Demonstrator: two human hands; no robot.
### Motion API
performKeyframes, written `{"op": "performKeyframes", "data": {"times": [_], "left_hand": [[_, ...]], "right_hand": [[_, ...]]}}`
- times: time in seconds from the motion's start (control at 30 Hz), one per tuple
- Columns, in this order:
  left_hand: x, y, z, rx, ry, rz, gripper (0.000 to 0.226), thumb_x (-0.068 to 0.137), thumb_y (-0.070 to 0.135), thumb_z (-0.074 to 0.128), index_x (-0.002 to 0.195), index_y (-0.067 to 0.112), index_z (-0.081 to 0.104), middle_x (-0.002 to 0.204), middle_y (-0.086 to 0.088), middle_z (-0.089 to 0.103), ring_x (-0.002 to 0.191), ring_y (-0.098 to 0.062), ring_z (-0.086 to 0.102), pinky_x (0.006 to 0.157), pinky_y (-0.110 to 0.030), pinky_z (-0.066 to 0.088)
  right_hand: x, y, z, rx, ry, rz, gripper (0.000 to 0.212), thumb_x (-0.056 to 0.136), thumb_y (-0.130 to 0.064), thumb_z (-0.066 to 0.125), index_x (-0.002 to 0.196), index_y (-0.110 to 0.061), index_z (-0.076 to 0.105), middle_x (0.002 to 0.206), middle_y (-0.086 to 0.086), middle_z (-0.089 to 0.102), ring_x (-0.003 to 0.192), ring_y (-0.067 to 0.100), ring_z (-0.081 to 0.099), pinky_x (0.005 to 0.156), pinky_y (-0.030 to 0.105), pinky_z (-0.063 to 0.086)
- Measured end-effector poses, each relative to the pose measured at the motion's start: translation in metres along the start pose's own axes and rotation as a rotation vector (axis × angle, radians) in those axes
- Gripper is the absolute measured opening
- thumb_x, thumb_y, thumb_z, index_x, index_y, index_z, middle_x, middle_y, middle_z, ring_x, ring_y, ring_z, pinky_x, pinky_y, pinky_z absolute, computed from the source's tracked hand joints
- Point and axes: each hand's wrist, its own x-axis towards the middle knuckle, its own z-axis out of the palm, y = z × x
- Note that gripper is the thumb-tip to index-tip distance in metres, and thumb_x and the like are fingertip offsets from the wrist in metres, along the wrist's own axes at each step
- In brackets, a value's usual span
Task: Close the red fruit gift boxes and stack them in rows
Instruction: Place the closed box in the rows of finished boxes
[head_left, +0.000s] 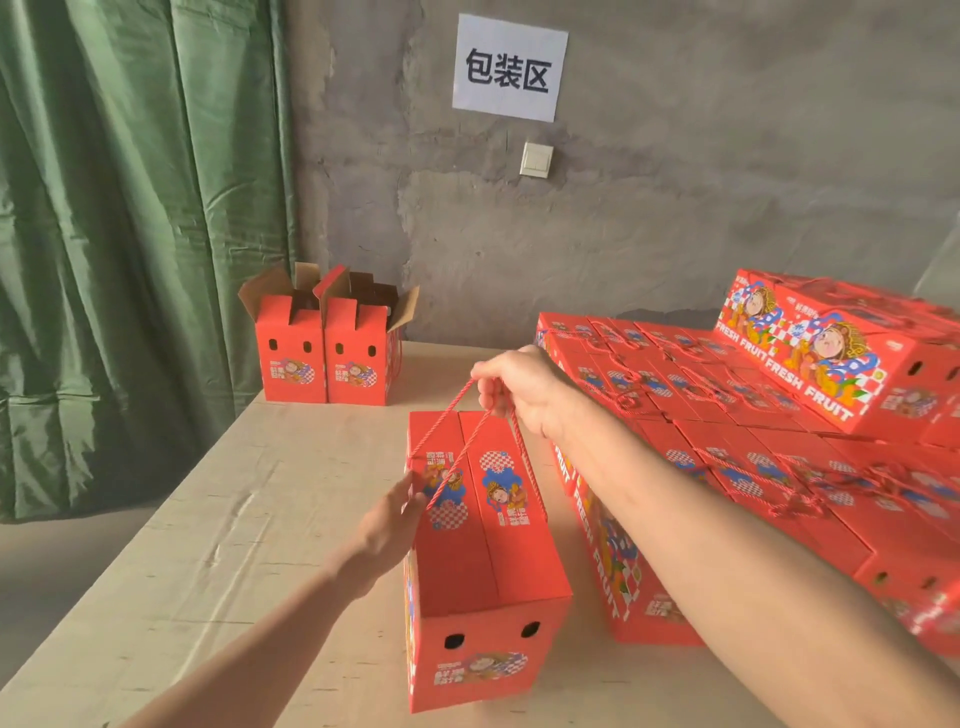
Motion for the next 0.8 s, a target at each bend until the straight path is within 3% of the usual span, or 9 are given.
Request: {"op": "performKeyframes", "data": {"times": [0.1,0.17,0.23,0.3,0.37,0.43,0.53,0.7,0.8], "left_hand": [[-0.001,-0.015,0.009,0.042,-0.108,-0.044,0.041,0.103,0.025,0.03,0.144,0.027,0.031,0.131,0.001,0.051,0.108,-0.017,0.053,0.083,-0.031,0.044],[0.0,-0.022,0.015,0.074,-0.131,-0.064,0.045,0.102,0.029,0.03,0.147,0.025,0.026,0.139,-0.009,0.047,0.121,-0.025,0.048,0.095,-0.036,0.042],[-0.002,-0.026,0.017,0.126,-0.12,0.032,0.048,0.102,0.028,0.035,0.148,0.022,0.024,0.141,-0.007,0.046,0.122,-0.02,0.046,0.1,-0.03,0.039],[-0.007,-0.028,0.019,0.127,-0.125,0.109,0.056,0.1,0.026,0.041,0.15,0.02,0.017,0.142,-0.002,0.04,0.121,-0.01,0.042,0.097,-0.018,0.035],[-0.01,-0.033,0.022,0.109,-0.102,0.109,0.064,0.099,0.026,0.043,0.152,0.022,0.007,0.146,-0.004,0.035,0.126,-0.013,0.04,0.101,-0.024,0.034],[-0.013,-0.037,0.026,0.041,-0.104,0.103,0.066,0.1,0.026,0.041,0.151,0.021,0.0,0.153,-0.005,0.027,0.137,-0.015,0.031,0.113,-0.032,0.027],[-0.019,-0.038,0.029,-0.091,-0.153,0.105,0.065,0.101,0.026,0.037,0.151,0.022,-0.005,0.157,0.0,0.016,0.143,-0.014,0.02,0.118,-0.039,0.019],[-0.012,-0.019,0.018,-0.183,-0.154,0.088,0.065,0.1,0.033,0.034,0.151,0.027,-0.006,0.159,0.005,0.01,0.145,-0.014,0.015,0.118,-0.043,0.018],[-0.006,0.009,0.007,-0.265,-0.148,0.106,0.064,0.099,0.041,0.033,0.15,0.033,-0.003,0.157,0.01,0.012,0.143,-0.01,0.018,0.119,-0.041,0.017]], "right_hand": [[0.003,0.025,0.0,-0.053,0.05,0.052,0.034,0.082,0.001,0.055,0.05,-0.006,0.05,0.039,0.004,0.047,0.04,0.016,0.044,0.045,0.023,0.031],[0.001,0.036,-0.001,-0.058,0.078,0.023,0.03,0.085,-0.001,0.056,0.056,-0.009,0.052,0.05,0.005,0.052,0.045,0.014,0.047,0.044,0.021,0.032],[-0.005,0.048,0.004,-0.002,0.015,-0.026,0.023,0.088,0.002,0.054,0.068,-0.011,0.054,0.062,0.005,0.057,0.048,0.008,0.054,0.044,0.014,0.037],[-0.016,0.062,0.015,0.017,-0.116,-0.021,0.021,0.089,0.008,0.048,0.078,-0.01,0.053,0.068,0.008,0.059,0.057,0.011,0.058,0.056,0.016,0.045],[-0.021,0.068,0.025,-0.013,-0.153,0.014,0.023,0.087,0.01,0.046,0.075,-0.008,0.055,0.069,0.013,0.056,0.057,0.018,0.055,0.062,0.023,0.048],[-0.015,0.059,0.025,0.049,-0.018,0.062,0.027,0.085,0.008,0.049,0.064,-0.008,0.057,0.062,0.01,0.054,0.05,0.017,0.049,0.052,0.02,0.044],[0.001,0.04,0.019,0.044,0.158,0.124,0.019,0.081,0.001,0.055,0.064,-0.006,0.059,0.043,0.003,0.049,0.042,0.016,0.042,0.045,0.021,0.031],[0.016,0.013,0.027,-0.105,0.209,0.103,0.014,0.08,-0.008,0.06,0.067,-0.003,0.06,0.051,0.011,0.049,0.04,0.017,0.04,0.048,0.026,0.031],[0.023,-0.018,0.018,-0.11,0.259,0.039,0.019,0.08,-0.011,0.06,0.062,-0.007,0.057,0.039,0.004,0.045,0.035,0.016,0.041,0.045,0.021,0.027]]}}
